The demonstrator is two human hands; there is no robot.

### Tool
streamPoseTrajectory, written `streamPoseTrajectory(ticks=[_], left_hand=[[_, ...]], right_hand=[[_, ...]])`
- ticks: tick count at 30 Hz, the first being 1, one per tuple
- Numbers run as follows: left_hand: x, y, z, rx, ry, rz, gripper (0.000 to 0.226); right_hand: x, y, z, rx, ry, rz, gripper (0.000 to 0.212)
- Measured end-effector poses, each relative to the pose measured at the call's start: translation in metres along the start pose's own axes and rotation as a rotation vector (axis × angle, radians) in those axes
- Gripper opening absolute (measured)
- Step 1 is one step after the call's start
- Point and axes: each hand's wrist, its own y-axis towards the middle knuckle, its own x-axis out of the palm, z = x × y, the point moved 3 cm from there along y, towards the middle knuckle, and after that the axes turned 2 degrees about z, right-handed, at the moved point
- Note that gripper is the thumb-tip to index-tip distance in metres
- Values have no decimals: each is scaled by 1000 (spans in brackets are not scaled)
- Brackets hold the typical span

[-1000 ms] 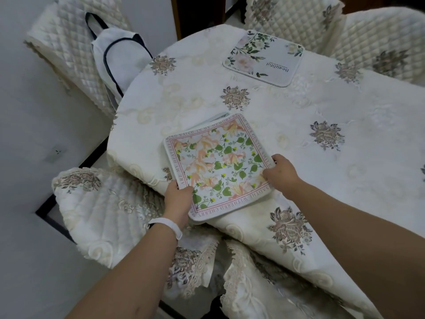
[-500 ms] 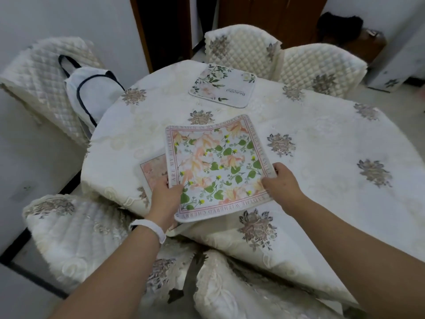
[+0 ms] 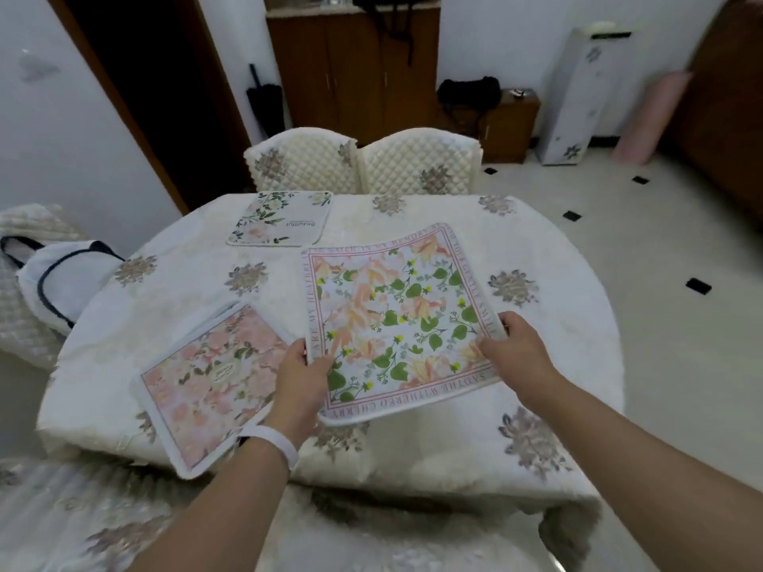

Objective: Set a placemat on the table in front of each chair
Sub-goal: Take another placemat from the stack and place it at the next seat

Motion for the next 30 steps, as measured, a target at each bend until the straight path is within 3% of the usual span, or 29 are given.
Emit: streamPoseTrajectory(ticks=[4,15,25,30], left_hand=[[87,-49,6,-1,20,-55,17],[296,-145,42,45,4,-275,18],[407,-122,44,88,116,-485,30],[464,-75,28,25,108,-474,26]], right_hand=[[-98,0,38,44,76,47,15],[-324,-14,109,89,187,249,21],[-391,9,150,157,194,386,16],[-410,65,157,200,144,374,18]])
